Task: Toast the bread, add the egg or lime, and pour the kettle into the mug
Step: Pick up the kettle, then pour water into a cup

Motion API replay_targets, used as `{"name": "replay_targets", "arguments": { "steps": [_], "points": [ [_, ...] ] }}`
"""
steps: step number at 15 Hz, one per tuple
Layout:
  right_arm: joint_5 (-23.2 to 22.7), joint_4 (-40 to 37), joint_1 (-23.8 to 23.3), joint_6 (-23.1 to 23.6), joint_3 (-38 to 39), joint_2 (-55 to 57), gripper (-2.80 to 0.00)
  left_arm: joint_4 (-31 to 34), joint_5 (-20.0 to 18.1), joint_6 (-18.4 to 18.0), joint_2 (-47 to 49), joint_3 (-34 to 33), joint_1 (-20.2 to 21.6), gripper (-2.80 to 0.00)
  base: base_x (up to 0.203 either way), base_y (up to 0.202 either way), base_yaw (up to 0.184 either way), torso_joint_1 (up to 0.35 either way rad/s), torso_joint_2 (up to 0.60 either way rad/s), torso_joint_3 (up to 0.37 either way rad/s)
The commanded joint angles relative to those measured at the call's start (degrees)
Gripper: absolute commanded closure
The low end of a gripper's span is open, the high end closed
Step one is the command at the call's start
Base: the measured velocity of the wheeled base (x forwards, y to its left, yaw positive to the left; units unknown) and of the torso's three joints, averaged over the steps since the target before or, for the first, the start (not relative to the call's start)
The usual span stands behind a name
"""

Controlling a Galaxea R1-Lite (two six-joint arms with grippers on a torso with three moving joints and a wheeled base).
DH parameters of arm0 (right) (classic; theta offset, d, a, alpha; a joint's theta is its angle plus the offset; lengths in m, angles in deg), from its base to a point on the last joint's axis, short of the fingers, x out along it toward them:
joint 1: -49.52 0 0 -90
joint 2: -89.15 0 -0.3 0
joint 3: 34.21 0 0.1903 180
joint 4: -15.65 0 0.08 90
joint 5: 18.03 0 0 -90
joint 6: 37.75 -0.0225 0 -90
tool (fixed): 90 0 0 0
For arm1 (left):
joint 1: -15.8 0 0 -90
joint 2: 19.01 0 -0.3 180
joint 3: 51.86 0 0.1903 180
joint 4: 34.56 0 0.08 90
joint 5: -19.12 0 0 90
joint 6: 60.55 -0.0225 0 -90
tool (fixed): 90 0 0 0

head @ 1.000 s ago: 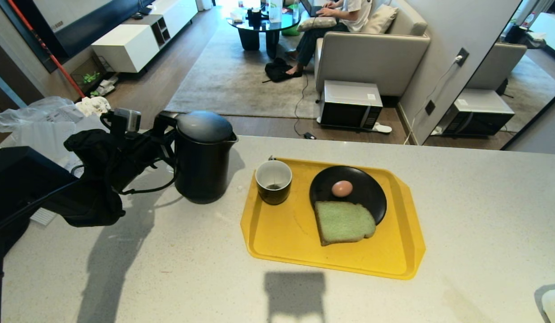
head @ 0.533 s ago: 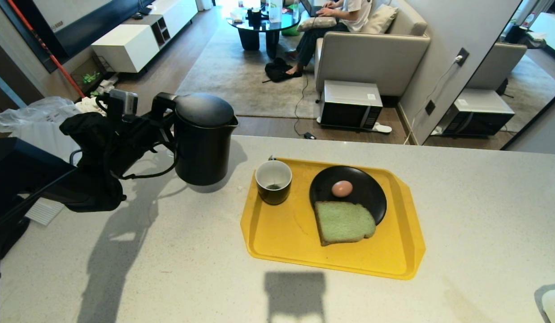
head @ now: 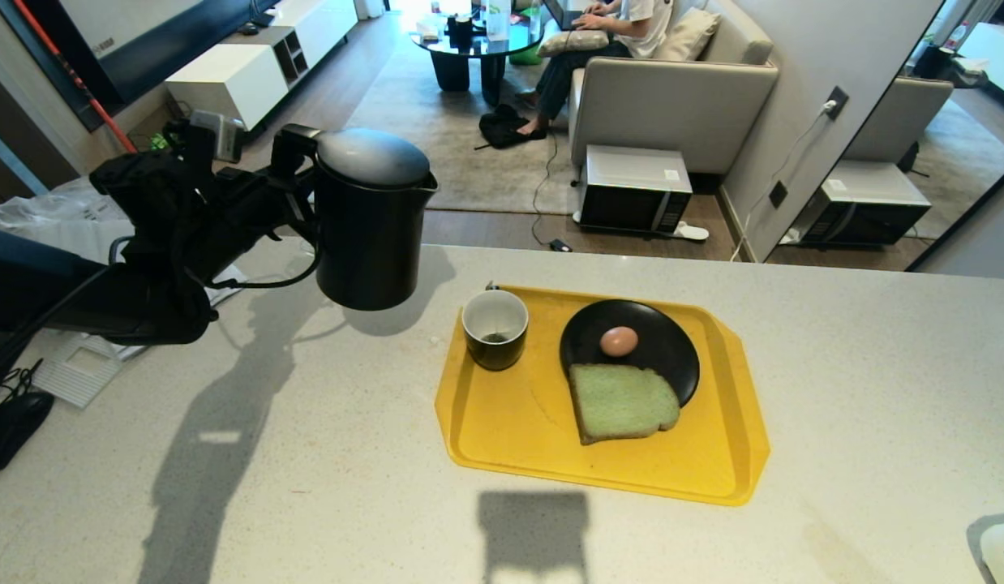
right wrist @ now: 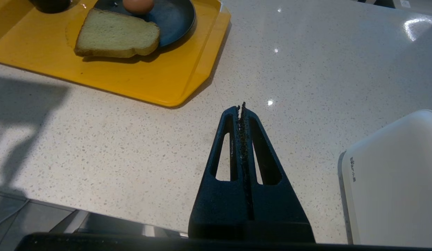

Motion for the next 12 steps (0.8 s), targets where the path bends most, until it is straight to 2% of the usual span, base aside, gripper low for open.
{"name": "replay_targets", "arguments": {
  "steps": [1,8,12],
  "points": [
    [-0.01,0.02,0.02,0.04,0.09,0.00,0.00,2.03,-0.11,0.00,-2.12,2.42,-0.74,0.00,0.000,0.000,0.000,0.000,0.00,0.000],
    [-0.05,0.02,0.02,0.04,0.09,0.09,0.00,16.45,-0.55,0.00,-9.58,4.98,-0.97,0.00,0.000,0.000,0.000,0.000,0.00,0.000],
    [-0.05,0.03,0.02,0.04,0.09,0.01,0.00,21.04,0.52,-0.25,-12.85,4.85,-2.04,0.00,0.000,0.000,0.000,0.000,0.00,0.000]
  ]
}}
